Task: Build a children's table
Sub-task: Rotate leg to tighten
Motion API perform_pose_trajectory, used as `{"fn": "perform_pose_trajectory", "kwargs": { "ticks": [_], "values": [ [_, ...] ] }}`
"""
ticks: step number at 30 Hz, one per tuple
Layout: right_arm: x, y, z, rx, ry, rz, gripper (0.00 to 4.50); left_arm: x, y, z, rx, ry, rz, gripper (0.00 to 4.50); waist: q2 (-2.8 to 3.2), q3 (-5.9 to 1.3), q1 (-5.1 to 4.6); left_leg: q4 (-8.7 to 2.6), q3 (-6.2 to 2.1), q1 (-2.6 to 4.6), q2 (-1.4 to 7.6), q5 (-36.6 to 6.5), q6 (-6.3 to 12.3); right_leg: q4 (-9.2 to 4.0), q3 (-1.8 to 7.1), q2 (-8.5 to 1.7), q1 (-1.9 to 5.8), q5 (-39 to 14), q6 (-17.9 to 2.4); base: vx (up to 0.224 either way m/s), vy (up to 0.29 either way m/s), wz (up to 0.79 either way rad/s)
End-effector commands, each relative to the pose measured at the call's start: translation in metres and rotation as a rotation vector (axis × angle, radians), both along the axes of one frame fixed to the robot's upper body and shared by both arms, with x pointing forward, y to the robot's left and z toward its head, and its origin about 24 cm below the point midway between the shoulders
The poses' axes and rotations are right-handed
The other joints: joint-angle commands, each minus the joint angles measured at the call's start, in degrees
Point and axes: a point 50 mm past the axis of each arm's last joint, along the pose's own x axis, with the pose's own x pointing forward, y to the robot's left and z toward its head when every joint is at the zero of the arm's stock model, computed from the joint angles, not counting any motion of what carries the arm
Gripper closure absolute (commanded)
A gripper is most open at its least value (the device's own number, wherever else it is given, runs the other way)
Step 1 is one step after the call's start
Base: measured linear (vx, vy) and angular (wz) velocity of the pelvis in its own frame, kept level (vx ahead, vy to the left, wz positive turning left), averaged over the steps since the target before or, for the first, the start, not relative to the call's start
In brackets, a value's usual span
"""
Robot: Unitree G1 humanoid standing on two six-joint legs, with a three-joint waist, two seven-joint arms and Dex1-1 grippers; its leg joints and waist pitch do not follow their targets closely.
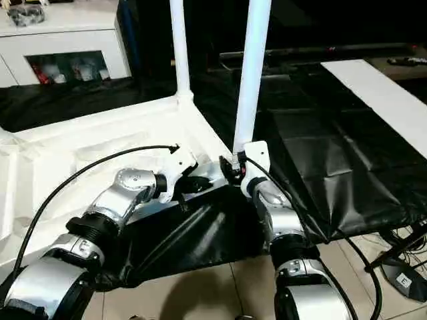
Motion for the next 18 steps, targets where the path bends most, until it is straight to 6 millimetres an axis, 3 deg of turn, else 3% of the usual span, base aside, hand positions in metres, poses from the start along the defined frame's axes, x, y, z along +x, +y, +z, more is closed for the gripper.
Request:
{"fn": "perform_pose_trajectory", "kwargs": {
  "ticks": [1, 4, 8, 10, 13, 18],
  "values": [
    [-0.005, 0.032, 0.003, 0.042, -0.016, 0.193, 0.37, -0.010, -0.026, 0.006, -0.057, -0.021, -0.152, 4.50, -0.66, -3.39, 0.25, -4.11, -0.43, 0.44, 0.88, -19.38, 3.63, -3.75, 1.34, -1.61, 2.36, -18.44, -11.17, 0.000, 0.000, 0.00],
    [-0.010, 0.020, 0.004, 0.016, -0.028, 0.325, 0.23, -0.012, -0.012, 0.007, -0.070, -0.001, -0.223, 4.50, -0.74, -3.65, 0.47, -3.64, -0.13, 0.39, 0.98, -15.84, 5.11, -3.14, 1.45, -1.74, 2.52, -13.77, -13.08, 0.033, -0.007, 0.03],
    [-0.022, 0.007, 0.004, -0.003, -0.009, 0.549, 0.23, -0.015, 0.002, 0.010, -0.067, 0.021, -0.314, 4.50, -0.44, -4.08, 1.50, -2.80, 0.20, 0.04, 1.11, -8.97, 7.93, -1.43, 1.32, -1.38, 3.11, -3.12, -16.30, 0.039, -0.011, 0.01],
    [-0.026, 0.001, 0.006, 0.003, 0.005, 0.644, 0.23, -0.015, 0.006, 0.011, -0.059, 0.024, -0.348, 4.50, -0.61, -4.16, 1.96, -2.44, 0.31, 0.01, 1.09, -7.92, 9.16, -0.99, 1.42, -1.38, 3.07, 0.11, -17.31, 0.000, 0.000, 0.00],
    [-0.031, -0.003, 0.007, 0.023, 0.036, 0.731, 0.23, -0.016, 0.010, 0.012, -0.054, 0.034, -0.383, 4.50, -0.45, -3.92, 2.54, -2.62, 0.31, 0.18, 1.27, -9.54, 9.02, -1.26, 1.35, -1.51, 2.96, -2.96, -17.44, 0.000, 0.000, 0.00],
    [-0.041, -0.007, 0.006, 0.024, 0.118, 0.914, 0.56, -0.017, 0.018, 0.015, -0.043, 0.054, -0.450, 4.50, -0.36, -3.53, 3.24, -3.19, 0.20, 0.66, 1.52, -14.35, 5.66, -2.11, 1.50, -1.59, 2.59, -11.38, -15.67, 0.000, 0.000, 0.00]
  ]
}}
